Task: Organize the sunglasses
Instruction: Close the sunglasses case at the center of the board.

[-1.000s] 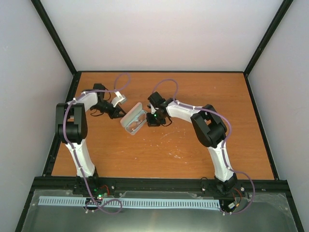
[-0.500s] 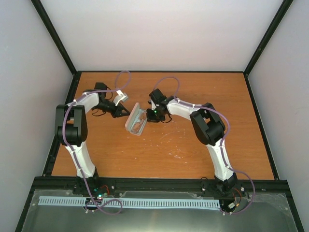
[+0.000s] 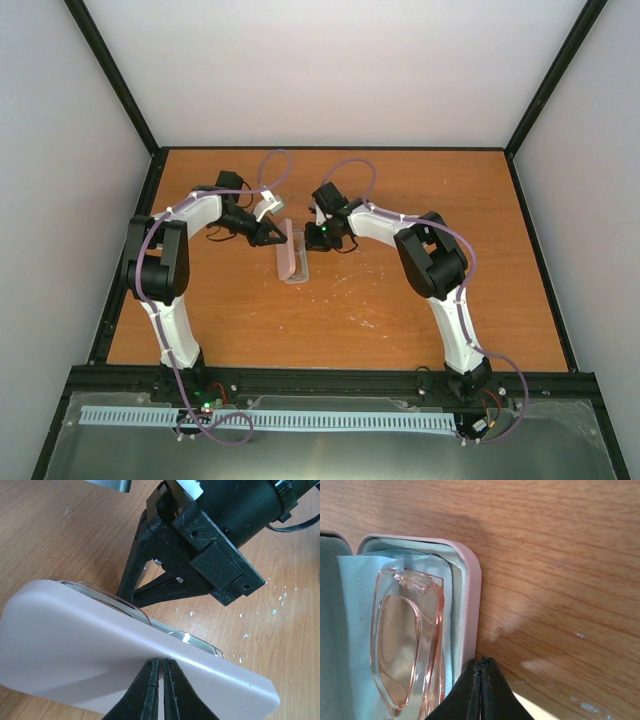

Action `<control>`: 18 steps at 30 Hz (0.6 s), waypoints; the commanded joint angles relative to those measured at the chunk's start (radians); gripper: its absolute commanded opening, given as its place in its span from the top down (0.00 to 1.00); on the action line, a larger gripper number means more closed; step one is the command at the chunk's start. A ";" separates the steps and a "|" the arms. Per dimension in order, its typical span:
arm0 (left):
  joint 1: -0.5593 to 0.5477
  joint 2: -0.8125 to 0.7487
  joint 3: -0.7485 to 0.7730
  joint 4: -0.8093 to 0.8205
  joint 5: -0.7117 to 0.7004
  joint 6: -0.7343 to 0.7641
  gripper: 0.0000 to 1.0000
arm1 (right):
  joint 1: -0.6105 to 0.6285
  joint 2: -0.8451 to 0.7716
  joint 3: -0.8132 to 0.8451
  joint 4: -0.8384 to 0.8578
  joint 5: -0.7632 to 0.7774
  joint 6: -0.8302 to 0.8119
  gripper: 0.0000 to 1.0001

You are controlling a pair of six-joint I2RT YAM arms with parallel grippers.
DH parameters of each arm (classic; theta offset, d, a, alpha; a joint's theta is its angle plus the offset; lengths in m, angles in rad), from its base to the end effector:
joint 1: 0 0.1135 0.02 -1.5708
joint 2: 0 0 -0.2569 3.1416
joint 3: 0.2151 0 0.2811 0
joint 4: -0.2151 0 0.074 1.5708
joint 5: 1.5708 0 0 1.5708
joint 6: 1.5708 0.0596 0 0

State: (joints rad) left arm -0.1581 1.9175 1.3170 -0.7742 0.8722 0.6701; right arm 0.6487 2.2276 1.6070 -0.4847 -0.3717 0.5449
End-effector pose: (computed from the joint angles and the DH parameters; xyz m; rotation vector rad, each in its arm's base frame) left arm 0.3776 -0.1064 0.1393 1.1251 2.2713 -1.0785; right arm 0.3800 0.3153 0.0903 -0.2746 2.8389 0.8227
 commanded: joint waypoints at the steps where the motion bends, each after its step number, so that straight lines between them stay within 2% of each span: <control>1: -0.007 0.005 0.006 0.028 0.026 -0.015 0.92 | -0.007 0.061 -0.027 0.012 0.004 0.022 0.97; 18: -0.070 0.041 0.010 0.053 0.031 -0.053 0.93 | -0.007 0.045 -0.062 0.050 -0.025 0.011 0.97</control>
State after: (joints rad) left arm -0.2089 1.9339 1.3174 -0.7429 0.8833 0.6300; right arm 0.6392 2.2326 1.5848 -0.4191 -0.4175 0.5587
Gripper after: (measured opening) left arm 0.074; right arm 0.028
